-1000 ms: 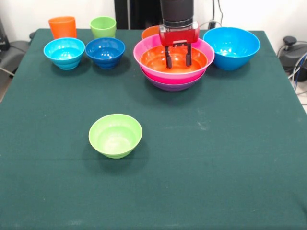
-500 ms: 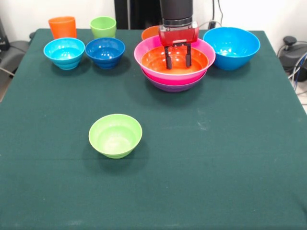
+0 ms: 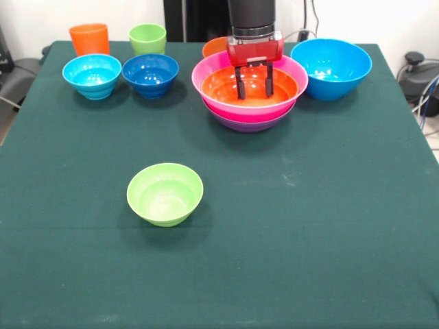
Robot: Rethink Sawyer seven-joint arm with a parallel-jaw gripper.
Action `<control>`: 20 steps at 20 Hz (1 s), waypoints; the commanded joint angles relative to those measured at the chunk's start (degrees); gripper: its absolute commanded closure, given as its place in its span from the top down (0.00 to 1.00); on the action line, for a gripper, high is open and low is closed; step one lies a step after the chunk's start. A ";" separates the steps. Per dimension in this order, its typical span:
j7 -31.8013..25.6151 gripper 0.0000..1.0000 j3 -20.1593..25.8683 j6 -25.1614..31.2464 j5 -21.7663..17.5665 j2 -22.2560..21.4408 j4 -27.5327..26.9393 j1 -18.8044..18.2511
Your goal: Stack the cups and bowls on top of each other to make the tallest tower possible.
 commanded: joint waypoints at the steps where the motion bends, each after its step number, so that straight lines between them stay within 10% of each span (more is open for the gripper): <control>1: 0.86 1.00 3.15 1.11 0.19 18.04 -20.03 1.95; 20: 0.40 1.00 0.21 -2.45 0.92 19.58 -22.41 4.81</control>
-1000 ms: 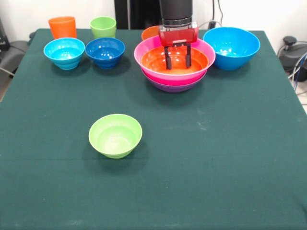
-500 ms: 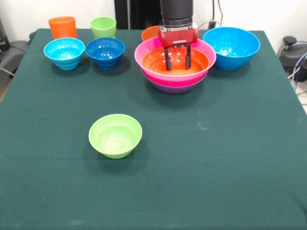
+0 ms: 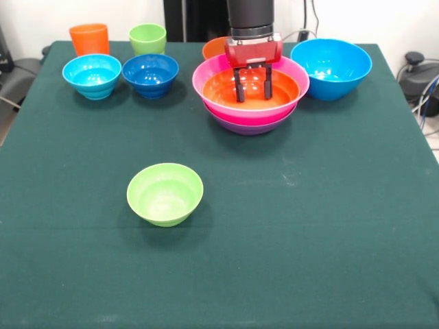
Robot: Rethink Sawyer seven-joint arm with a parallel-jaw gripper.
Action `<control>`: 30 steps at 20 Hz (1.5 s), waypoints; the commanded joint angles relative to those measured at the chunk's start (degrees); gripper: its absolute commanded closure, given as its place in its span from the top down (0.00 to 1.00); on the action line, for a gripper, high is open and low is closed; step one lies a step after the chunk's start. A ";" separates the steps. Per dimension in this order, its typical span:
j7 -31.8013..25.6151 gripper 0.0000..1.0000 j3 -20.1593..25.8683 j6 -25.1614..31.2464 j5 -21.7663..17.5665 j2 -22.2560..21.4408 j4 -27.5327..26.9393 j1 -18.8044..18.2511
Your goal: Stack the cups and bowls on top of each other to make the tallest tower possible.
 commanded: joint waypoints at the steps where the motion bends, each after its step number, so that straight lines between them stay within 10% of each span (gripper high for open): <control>1: 0.35 1.00 6.02 5.72 0.90 17.23 -21.04 0.26; 30: 0.18 1.00 4.10 3.43 1.73 19.28 -25.63 2.36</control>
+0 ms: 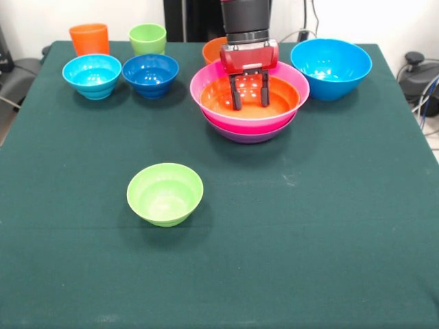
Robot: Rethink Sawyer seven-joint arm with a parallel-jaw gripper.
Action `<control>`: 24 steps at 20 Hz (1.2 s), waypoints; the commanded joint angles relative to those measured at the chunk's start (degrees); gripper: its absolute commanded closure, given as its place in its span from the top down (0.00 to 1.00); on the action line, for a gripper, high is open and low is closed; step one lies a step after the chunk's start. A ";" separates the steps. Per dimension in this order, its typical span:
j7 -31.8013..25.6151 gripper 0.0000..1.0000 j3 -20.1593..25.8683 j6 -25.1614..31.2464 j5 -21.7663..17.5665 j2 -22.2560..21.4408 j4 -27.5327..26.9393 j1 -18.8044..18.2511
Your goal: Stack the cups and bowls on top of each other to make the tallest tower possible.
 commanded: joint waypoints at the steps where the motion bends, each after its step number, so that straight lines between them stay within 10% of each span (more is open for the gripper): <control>1: 0.22 1.00 8.54 10.66 1.85 16.53 -22.61 -0.41; 24: 0.58 1.00 4.78 6.06 5.29 18.08 -24.93 2.53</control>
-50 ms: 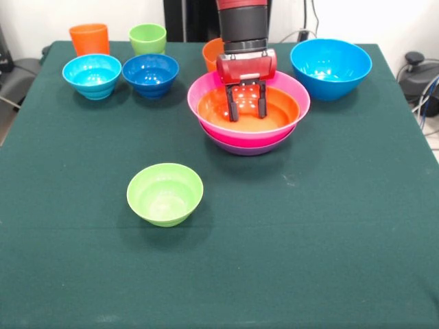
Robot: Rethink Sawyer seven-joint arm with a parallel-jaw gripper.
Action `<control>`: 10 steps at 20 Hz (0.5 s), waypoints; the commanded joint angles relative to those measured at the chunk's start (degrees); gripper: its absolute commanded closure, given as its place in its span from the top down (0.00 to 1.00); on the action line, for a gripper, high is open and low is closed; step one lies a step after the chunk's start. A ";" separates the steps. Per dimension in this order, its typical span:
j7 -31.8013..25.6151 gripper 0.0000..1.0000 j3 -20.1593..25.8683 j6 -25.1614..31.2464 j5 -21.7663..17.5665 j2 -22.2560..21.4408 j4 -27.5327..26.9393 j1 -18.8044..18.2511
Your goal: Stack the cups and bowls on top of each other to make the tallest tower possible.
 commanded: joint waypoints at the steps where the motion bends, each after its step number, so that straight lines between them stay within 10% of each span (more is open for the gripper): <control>1: 0.65 1.00 5.82 6.09 5.75 17.20 -20.50 1.38; 10: 1.83 1.00 4.12 4.69 6.51 17.89 -20.66 2.73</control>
